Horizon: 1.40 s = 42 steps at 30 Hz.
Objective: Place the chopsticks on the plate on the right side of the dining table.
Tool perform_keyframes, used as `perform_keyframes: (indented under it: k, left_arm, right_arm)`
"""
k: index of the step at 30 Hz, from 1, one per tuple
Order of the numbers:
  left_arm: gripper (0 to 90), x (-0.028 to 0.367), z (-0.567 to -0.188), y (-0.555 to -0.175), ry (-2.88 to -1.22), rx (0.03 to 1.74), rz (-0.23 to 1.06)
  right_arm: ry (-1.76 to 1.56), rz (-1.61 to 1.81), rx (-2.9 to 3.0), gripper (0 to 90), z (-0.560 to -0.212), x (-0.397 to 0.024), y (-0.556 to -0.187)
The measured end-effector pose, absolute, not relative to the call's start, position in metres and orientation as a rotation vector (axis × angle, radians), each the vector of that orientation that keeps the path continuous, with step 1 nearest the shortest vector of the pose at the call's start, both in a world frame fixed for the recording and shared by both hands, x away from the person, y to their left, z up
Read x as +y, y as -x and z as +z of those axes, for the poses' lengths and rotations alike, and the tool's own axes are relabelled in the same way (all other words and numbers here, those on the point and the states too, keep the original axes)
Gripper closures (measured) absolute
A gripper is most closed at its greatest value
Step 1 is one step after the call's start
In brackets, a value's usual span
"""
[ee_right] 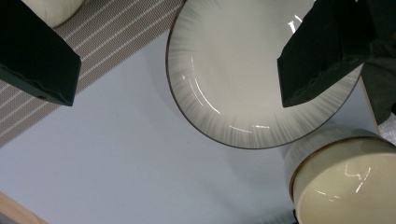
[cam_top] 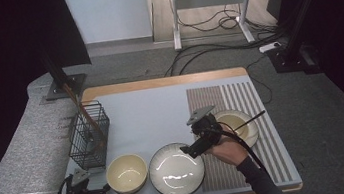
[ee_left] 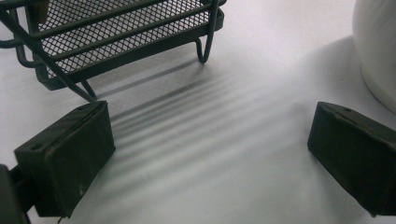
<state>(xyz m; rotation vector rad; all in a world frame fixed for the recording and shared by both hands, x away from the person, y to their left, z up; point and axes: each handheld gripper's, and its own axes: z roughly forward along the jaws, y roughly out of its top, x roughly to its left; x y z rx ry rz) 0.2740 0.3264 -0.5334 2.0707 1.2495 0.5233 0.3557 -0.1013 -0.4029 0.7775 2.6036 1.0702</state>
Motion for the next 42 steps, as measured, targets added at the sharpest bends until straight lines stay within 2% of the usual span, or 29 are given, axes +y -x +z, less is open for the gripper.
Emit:
perform_keyframes:
  k: [42]
  left_arm:
    - [0.2,0.327,-0.533,-0.274,-2.072,1.250,0.520]
  right_arm:
    - [-0.594,1.111,2.690,0.0,-0.384,0.023,-0.378]
